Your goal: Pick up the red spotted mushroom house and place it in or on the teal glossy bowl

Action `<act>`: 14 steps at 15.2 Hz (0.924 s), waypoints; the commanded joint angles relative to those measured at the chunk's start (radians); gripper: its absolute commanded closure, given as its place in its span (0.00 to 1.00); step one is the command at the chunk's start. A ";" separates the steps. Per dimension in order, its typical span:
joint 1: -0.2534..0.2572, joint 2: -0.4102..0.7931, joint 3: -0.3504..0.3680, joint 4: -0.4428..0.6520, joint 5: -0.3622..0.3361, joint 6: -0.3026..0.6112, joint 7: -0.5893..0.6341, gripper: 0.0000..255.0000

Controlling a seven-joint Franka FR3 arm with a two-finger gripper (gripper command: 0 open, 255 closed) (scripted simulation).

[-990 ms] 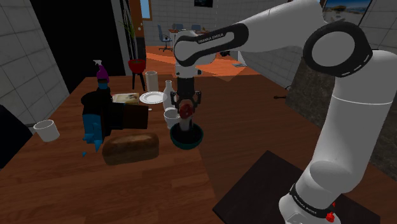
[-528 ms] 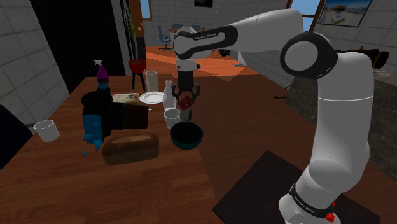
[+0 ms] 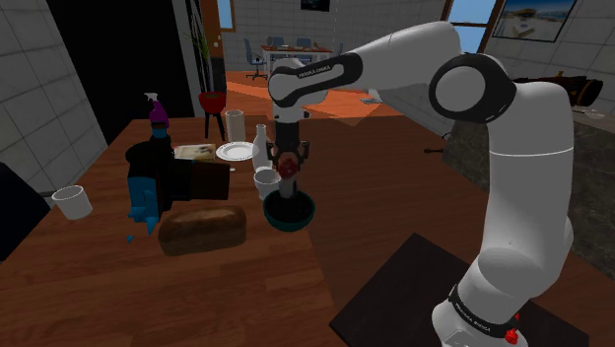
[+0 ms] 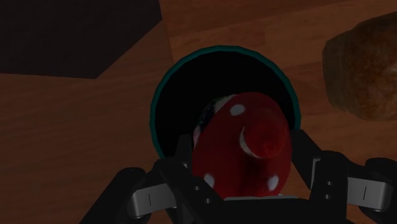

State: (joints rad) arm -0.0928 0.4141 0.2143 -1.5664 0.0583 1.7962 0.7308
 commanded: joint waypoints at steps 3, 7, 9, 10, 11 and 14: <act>0.002 0.017 -0.001 -0.029 -0.002 0.047 -0.002 1.00; 0.003 0.035 -0.003 -0.057 -0.005 0.092 -0.005 1.00; 0.004 0.047 -0.004 -0.071 -0.007 0.118 -0.007 1.00; 0.004 0.047 -0.004 -0.071 -0.007 0.119 -0.007 1.00; 0.004 0.047 -0.004 -0.071 -0.007 0.118 -0.007 1.00; 0.004 0.047 -0.004 -0.071 -0.007 0.118 -0.007 1.00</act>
State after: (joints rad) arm -0.0890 0.4611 0.2107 -1.6365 0.0518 1.9138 0.7236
